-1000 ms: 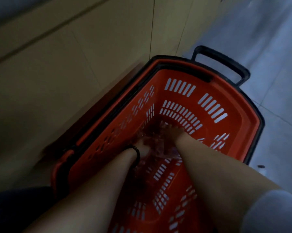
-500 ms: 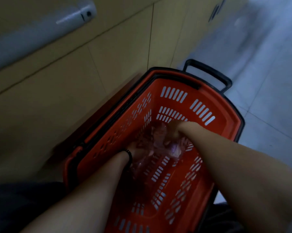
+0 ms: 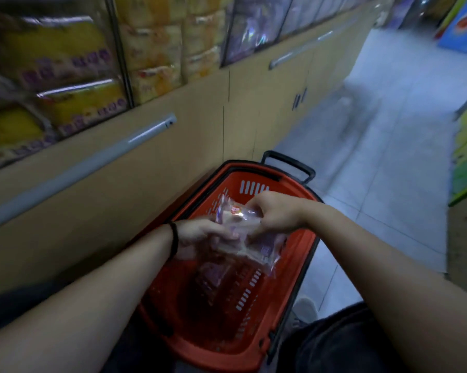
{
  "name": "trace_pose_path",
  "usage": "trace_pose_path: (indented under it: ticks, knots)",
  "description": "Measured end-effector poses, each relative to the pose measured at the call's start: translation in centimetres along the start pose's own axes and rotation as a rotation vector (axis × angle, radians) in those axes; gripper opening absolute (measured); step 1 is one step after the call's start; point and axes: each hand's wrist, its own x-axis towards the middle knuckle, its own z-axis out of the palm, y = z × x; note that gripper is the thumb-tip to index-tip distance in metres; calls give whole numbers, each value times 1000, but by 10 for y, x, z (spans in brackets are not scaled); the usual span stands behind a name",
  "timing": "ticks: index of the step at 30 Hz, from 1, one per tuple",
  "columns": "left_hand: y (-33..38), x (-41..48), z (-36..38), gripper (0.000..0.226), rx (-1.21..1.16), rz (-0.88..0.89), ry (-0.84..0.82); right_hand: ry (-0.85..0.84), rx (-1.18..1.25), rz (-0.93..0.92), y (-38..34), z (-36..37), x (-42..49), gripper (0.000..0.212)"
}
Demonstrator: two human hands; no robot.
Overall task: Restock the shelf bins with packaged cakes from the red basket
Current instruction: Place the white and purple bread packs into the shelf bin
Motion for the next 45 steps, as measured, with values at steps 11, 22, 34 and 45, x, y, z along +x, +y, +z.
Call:
trace_pose_path:
  ticks: [11,22,34,45]
  knots:
    - [42,-87,-2,48,107,238,391,361,676,-16,-28,-9,-35,35]
    - [60,-102,12,32,26,448,406,392,979,-165,-50,-2,-32,32]
    - [60,-124,10,26,55,486,584,650,1301,-109,-30,-33,-39,21]
    - [67,-215,24,48,167,612,717,705,1367,-300,-85,-44,-59,29]
